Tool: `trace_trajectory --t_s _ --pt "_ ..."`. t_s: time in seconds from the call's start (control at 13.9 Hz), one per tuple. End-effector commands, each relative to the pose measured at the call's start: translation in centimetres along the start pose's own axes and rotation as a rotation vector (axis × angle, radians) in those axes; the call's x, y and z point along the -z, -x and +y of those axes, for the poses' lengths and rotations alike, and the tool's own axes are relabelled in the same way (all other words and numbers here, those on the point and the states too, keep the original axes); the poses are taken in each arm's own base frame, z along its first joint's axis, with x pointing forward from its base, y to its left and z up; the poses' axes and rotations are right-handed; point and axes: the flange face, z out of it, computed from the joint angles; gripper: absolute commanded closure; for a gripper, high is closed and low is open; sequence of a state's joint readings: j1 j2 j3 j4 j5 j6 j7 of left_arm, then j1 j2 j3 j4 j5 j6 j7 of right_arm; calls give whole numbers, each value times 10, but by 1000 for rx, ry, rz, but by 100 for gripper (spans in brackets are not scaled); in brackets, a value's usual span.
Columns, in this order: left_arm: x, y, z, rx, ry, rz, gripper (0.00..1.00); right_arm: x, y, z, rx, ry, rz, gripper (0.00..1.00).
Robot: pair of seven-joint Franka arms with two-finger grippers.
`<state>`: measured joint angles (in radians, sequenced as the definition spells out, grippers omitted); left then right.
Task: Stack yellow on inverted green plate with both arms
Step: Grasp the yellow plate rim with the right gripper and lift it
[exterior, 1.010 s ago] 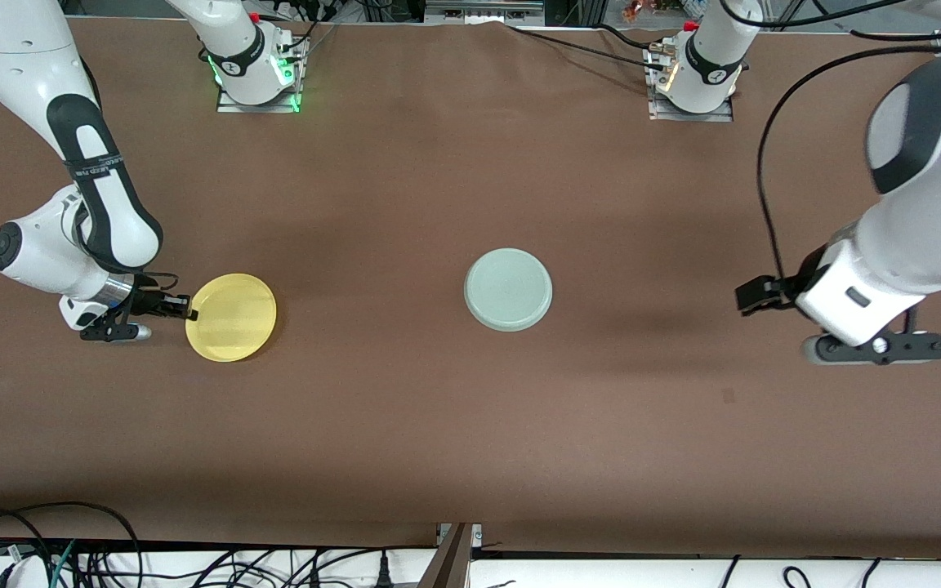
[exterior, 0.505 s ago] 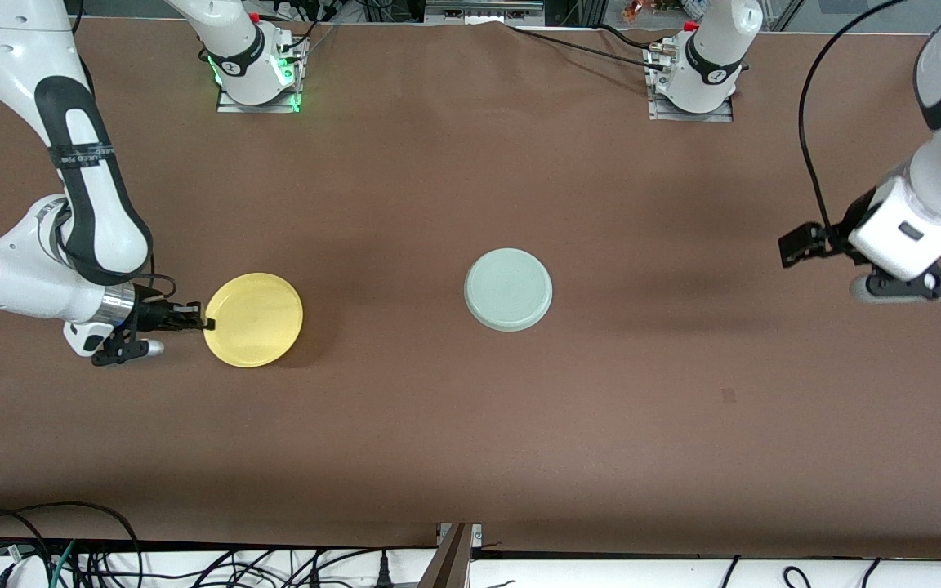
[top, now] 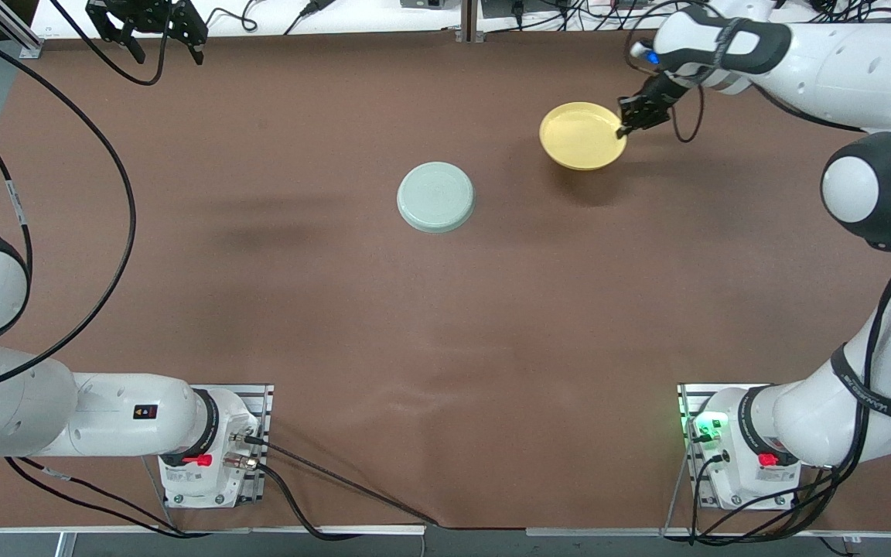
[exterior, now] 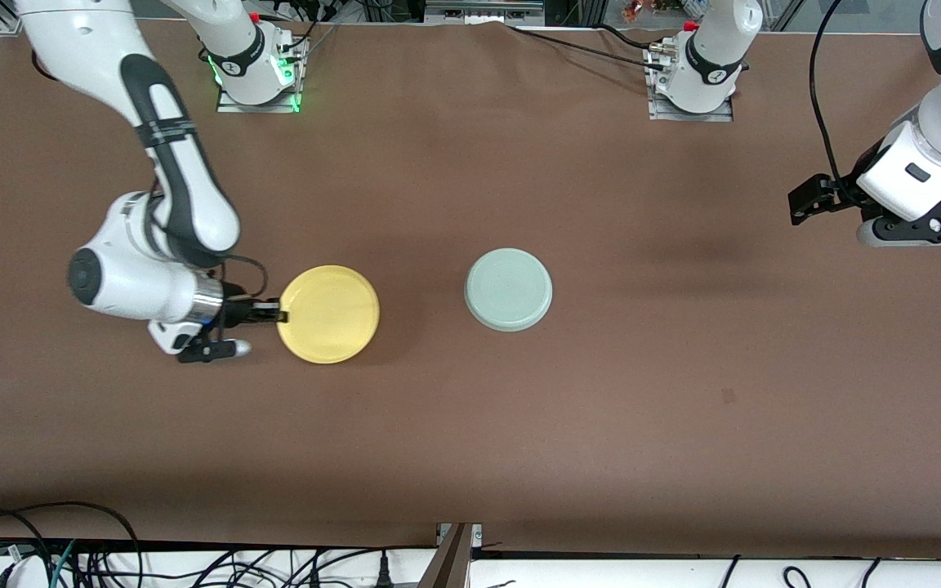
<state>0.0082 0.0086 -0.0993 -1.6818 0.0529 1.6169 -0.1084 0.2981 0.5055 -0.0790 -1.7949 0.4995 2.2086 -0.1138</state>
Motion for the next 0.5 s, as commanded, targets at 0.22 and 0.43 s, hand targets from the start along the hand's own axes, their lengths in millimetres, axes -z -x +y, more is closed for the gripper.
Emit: trace_trajectory --t_s 0.22,0.43 --pt "12 7 4 -22 48 6 0 -58 35 -138 -156 16 57 100" --pt "22 -2 9 -37 40 30 0 -109 63 -193 -209 24 108 100"
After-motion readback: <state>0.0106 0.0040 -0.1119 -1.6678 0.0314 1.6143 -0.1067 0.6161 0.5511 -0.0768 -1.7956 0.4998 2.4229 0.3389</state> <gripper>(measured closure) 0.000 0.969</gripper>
